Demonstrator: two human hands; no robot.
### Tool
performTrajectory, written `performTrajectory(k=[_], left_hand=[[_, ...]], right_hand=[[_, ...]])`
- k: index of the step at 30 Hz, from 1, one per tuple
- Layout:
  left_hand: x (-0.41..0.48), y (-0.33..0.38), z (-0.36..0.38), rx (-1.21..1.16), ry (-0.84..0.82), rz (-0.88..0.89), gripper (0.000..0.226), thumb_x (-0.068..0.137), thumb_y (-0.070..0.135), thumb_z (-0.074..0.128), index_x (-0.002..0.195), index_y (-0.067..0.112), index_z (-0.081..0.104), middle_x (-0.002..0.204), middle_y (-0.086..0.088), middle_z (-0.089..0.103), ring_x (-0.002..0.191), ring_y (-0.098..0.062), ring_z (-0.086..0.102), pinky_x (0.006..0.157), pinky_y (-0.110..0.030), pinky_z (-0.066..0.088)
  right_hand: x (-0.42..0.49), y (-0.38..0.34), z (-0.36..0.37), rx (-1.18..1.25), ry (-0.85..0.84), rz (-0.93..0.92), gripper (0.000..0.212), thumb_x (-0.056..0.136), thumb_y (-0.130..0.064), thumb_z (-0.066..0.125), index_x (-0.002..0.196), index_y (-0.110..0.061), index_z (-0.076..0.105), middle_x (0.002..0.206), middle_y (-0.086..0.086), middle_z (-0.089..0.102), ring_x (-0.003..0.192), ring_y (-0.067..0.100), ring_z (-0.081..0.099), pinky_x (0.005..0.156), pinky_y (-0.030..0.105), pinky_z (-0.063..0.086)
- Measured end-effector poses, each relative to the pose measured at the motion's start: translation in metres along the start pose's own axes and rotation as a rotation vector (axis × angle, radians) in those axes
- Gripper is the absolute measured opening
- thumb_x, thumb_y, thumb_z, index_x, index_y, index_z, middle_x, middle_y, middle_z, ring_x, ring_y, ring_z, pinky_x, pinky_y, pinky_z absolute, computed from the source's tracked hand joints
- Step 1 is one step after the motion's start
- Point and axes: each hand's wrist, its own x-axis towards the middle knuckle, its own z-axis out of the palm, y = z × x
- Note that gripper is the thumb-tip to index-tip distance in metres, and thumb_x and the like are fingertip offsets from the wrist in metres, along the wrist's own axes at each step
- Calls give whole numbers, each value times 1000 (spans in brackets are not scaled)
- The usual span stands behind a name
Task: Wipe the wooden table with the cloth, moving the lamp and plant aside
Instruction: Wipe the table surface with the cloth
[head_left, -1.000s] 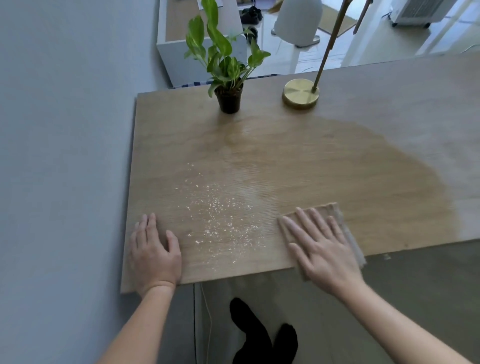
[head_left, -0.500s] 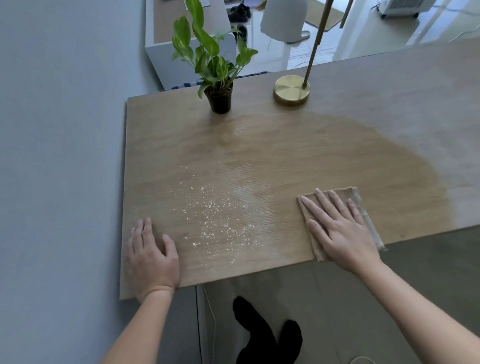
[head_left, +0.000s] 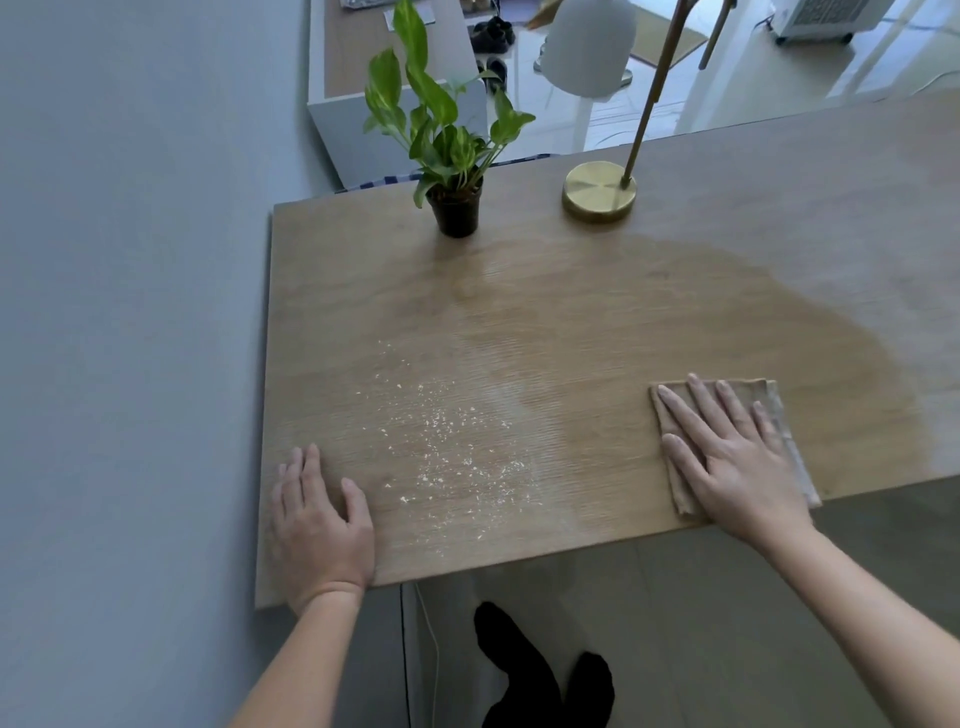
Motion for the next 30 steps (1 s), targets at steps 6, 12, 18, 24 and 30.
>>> performTrajectory(k=[6,12,18,24,30], left_hand=[[0,-3,2,-1,-14,-3,65,100,44,40,157,14,50,166,-7,45,155,-29,38,126,-51,33],[1,0,0,10,-24,-12,65,101,45,40,159,15,48,168,-4,44,157,-25,35,128,-49,31],[0,0,-1,15,-22,-10,64,102,44,40,159,15,48,167,-4,45,156,-25,35,129,-47,30],[0,-1,-1,16,-13,-7,64,102,43,40,158,14,49,166,-6,46,155,-28,37,128,-48,32],[2,-2,0,35,-23,-12,64,102,44,40,159,15,48,167,-5,45,156,-27,37,129,-45,30]], right_hand=[[63,8,-9,125,111,422,66,102,-64,12,166,-49,12,178,-6,8,163,25,5,130,54,1],[123,-114,3,122,85,292,63,108,-58,19,168,-42,9,178,-2,2,163,29,0,130,55,-2],[18,-144,30,49,-18,-193,61,108,-65,17,164,-54,-3,176,-14,-7,163,17,-10,132,49,-3],[63,-64,5,6,27,-1,62,104,-67,15,164,-54,8,177,-13,8,164,17,4,132,49,3],[143,-150,6,121,46,197,64,107,-60,15,168,-43,5,178,-3,-3,164,26,-6,130,55,-7]])
